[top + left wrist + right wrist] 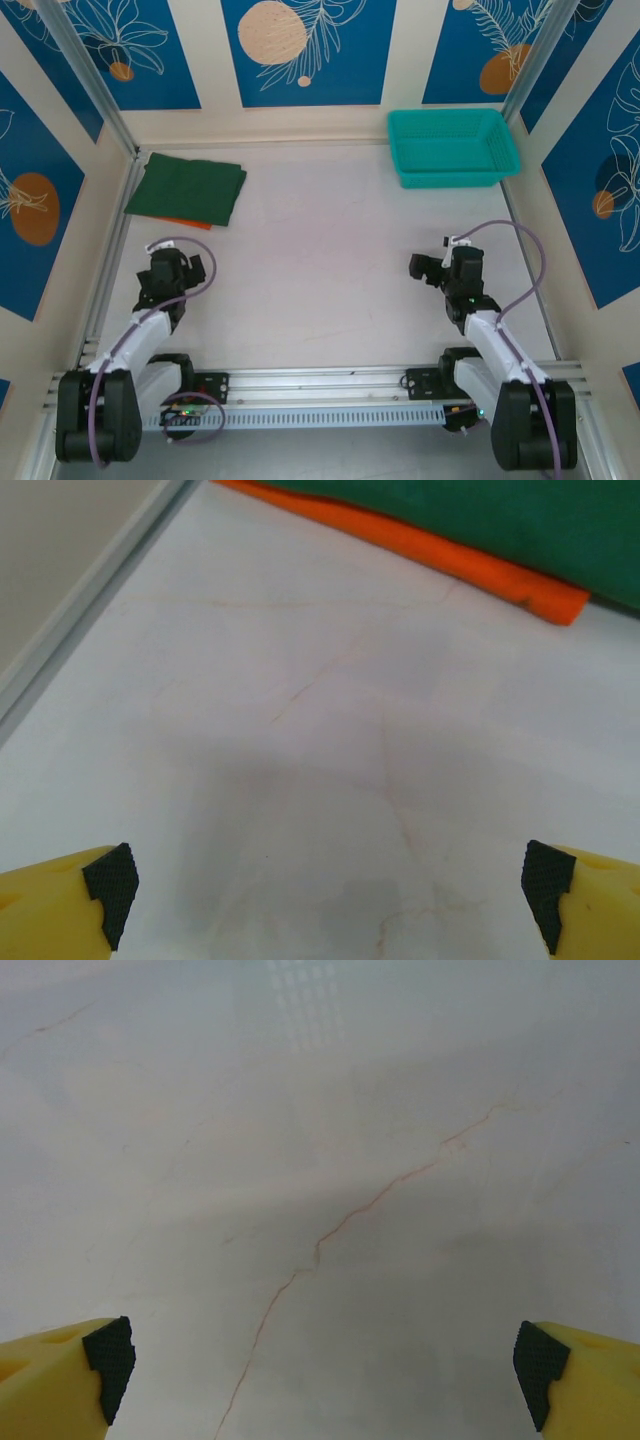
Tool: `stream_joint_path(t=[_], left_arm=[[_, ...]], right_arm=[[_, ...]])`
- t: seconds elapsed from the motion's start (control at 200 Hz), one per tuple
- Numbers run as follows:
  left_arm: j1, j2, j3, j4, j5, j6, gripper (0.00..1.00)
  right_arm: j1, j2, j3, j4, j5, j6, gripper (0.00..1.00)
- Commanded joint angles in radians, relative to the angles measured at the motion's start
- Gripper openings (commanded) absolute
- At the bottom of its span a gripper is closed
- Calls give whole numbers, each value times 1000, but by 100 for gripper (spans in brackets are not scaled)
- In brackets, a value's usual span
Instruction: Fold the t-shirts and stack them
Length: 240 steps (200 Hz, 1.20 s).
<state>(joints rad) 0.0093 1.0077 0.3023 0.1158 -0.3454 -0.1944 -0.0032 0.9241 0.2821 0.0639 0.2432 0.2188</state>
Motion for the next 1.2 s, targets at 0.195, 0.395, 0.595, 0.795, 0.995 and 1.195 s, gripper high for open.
stream_joint_path(t=[0.195,0.395,0.595,0.795,0.995,1.195], left_arm=[[6,269,105,343,105,65,100],[-2,405,184,439,209,103,100],[-39,494,241,432,210,160,100],[-55,439,148,550,172,164,100],[-110,444,56,725,74,193,100],[-101,534,92,732,167,216,100]], right_arm=[[-26,324,120,393,-117,-29,99],[-26,472,204,484,-195,-58,99],[-49,554,221,558,-253,-84,99],[-1,560,177,640,-253,-150,99],[23,575,8,952,-245,-179,99],[-18,601,142,733,-224,-115,99]])
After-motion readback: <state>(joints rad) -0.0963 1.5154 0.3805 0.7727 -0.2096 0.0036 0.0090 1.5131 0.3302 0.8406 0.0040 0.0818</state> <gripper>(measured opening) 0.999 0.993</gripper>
